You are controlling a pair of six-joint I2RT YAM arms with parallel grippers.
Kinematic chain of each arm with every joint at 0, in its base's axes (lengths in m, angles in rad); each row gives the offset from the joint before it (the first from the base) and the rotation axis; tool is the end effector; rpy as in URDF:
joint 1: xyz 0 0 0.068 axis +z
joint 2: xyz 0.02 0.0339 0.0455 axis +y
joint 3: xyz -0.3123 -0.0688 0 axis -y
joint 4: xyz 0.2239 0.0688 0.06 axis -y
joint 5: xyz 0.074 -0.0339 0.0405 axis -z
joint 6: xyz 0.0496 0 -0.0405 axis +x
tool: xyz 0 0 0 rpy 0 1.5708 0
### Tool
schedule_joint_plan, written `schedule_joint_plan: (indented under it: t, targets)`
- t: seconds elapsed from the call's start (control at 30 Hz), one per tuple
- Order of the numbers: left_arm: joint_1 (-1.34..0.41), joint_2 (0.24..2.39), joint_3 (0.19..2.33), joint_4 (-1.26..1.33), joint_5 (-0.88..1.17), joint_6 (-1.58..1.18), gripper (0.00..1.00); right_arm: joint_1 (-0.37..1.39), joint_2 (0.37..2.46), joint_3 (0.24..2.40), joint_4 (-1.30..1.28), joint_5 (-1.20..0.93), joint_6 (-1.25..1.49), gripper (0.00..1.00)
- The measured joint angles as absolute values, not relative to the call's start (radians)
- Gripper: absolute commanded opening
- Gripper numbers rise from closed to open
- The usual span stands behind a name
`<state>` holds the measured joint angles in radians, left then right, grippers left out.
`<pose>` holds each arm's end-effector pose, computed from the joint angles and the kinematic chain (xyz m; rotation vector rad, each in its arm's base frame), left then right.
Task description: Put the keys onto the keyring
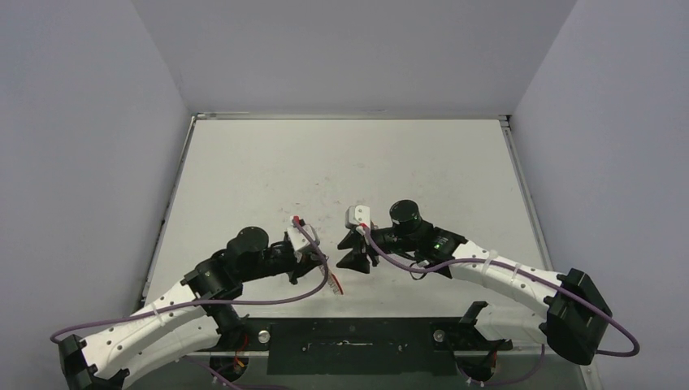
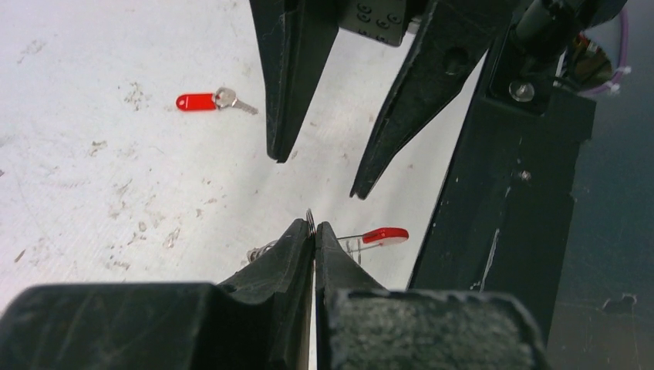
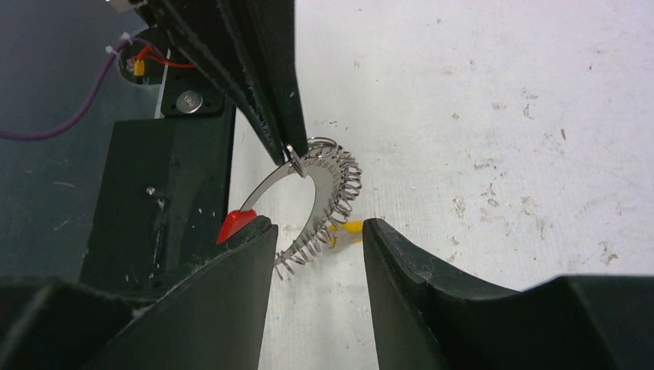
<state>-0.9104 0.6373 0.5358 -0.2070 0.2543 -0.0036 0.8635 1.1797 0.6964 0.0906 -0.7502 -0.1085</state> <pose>0.0601 -0.0977 0.2993 1.0199 1.6764 -0.8542 0.1231 0.1960 0.3091 -1.3901 1.5124 1.2164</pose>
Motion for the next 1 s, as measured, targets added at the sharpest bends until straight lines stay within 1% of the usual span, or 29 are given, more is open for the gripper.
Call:
schedule_joint_plan:
  t: [0.17,0.3,0.6,0.73,0.83,0.93,1.0]
  targets:
    - [-0.911,0.727,0.675,-0.386,0.246,0.059,0.00,0.863,1.158,0.698,0.038,-0.795,-0.229,0.45]
    - [-0.911,0.773,0.740,-0.476,0.245,0.100,0.00,0.863,1.152,0.698,0.039,-0.834,-0.270,0.44]
    - [-0.924,0.839,0.799,-0.557,0.266,0.162,0.00,0.881,1.190,0.670,0.264,-0.866,-0.192,0.40]
    - [-0.933,0.849,0.804,-0.558,0.274,0.171,0.00,0.907,1.234,0.670,0.311,-0.865,-0.178,0.35]
    - [-0.936,0.850,0.805,-0.558,0.278,0.175,0.00,0.918,1.260,0.670,0.316,-0.865,-0.179,0.29]
    - [-0.938,0.850,0.805,-0.558,0.285,0.179,0.00,0.924,1.268,0.670,0.317,-0.866,-0.190,0.21]
    - [-0.941,0.850,0.805,-0.558,0.288,0.183,0.00,0.924,1.271,0.670,0.317,-0.870,-0.197,0.13]
